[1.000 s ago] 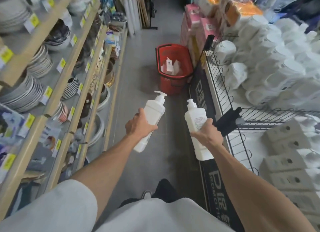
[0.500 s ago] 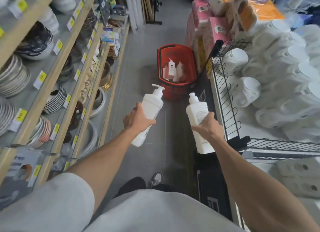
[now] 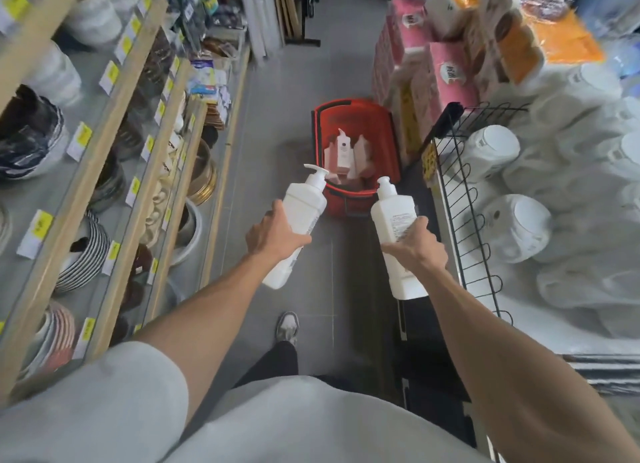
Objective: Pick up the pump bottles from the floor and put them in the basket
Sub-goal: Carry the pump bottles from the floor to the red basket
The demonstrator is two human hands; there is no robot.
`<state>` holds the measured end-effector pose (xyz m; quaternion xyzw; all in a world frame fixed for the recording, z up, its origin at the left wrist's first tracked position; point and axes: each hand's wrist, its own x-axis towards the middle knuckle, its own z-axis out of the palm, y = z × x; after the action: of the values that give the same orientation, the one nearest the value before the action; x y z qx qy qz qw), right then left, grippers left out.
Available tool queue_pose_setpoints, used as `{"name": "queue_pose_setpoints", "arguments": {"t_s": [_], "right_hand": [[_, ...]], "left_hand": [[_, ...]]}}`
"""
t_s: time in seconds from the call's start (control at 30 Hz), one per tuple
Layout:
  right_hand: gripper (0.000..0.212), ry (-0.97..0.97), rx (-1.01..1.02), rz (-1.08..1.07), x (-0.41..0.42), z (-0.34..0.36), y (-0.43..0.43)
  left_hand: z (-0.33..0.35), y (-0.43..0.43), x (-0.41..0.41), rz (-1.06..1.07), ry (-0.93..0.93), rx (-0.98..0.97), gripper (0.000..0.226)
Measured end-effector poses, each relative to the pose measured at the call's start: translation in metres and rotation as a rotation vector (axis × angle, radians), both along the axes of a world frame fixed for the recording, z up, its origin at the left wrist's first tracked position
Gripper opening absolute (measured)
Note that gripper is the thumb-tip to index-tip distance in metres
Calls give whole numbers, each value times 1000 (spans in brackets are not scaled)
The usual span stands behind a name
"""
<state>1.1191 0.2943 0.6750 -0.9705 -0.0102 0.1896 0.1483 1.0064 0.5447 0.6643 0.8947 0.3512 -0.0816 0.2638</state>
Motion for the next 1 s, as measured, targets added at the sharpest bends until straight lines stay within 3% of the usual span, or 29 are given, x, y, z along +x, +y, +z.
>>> {"name": "queue_pose_setpoints", "arguments": {"t_s": [0.33,1.0], "right_hand": [[73,-13,14,-89,101,-5,69],[81,3,-4,-95,315,-39,134]], "left_hand": [[0,82,124,-99,11,24,76],[-24,144,350,-149,78,-9,88]]}}
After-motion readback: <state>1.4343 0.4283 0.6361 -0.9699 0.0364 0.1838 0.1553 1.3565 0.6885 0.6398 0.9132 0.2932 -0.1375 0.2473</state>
